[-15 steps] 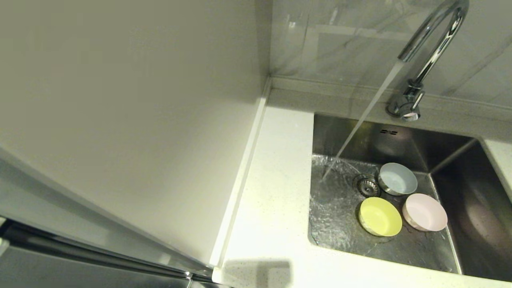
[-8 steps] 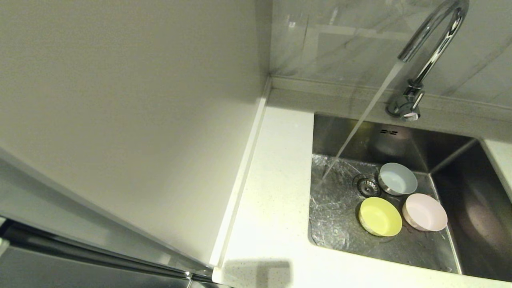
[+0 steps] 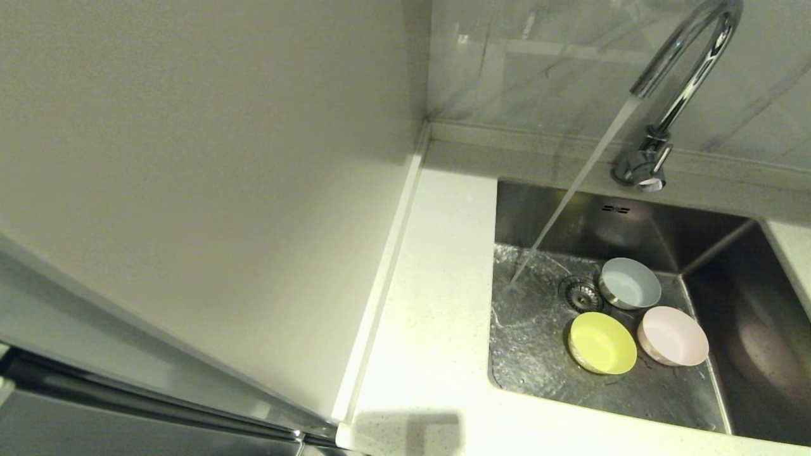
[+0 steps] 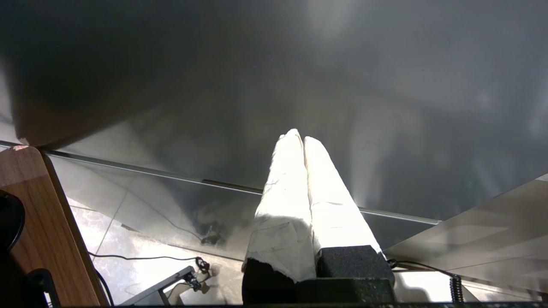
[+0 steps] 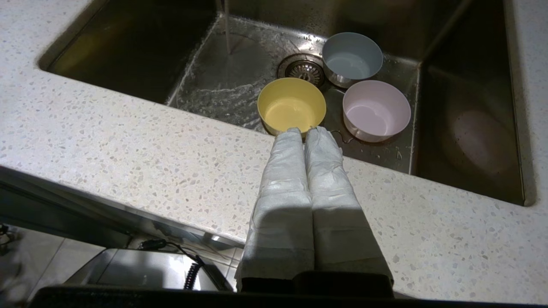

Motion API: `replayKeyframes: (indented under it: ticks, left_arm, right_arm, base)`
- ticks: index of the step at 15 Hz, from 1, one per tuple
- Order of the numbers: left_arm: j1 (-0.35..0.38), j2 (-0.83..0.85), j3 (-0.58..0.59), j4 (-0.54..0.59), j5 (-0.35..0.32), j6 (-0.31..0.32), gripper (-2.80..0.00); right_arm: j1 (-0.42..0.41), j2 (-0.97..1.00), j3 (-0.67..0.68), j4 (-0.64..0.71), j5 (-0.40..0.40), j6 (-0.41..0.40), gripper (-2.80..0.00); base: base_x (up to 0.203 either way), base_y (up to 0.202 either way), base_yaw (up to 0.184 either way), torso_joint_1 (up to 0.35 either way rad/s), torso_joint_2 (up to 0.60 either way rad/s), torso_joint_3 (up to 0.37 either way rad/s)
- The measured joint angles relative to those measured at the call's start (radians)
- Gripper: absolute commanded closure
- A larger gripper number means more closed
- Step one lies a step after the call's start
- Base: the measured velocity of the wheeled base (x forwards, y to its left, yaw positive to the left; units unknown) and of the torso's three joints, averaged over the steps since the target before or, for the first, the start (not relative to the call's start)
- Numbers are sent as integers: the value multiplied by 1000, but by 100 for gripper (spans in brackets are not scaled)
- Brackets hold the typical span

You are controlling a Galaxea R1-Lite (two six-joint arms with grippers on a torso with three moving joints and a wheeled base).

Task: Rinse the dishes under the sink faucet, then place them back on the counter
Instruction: Turn off the faucet

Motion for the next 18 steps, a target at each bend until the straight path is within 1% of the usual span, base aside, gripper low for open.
replayKeyframes:
  ticks: [9, 11, 13, 15, 17, 18]
  left_arm:
    - [0, 0, 0, 0, 0, 0, 0]
    - [0, 0, 0, 0, 0, 0, 0]
    - [0, 0, 0, 0, 0, 0, 0]
    - [0, 0, 0, 0, 0, 0, 0]
    - [0, 0, 0, 0, 0, 0, 0]
    - [0, 0, 0, 0, 0, 0, 0]
  right_arm:
    - [0, 0, 0, 4, -3, 1, 0]
    - [0, 4, -17, 36, -4, 0, 0]
    - [0, 39, -106, 98, -14, 17, 0]
    - [-2, 130, -239, 167, -24, 70, 0]
    - [-6, 281, -411, 227, -29, 136, 0]
    - [-8, 381, -520, 255, -31, 175, 0]
  base:
    - [0, 0, 0, 0, 0, 0]
    - [0, 0, 0, 0, 0, 0]
    - [0, 0, 0, 0, 0, 0]
    - [0, 0, 0, 0, 0, 0]
    - [0, 0, 0, 0, 0, 0]
    - [0, 0, 0, 0, 0, 0]
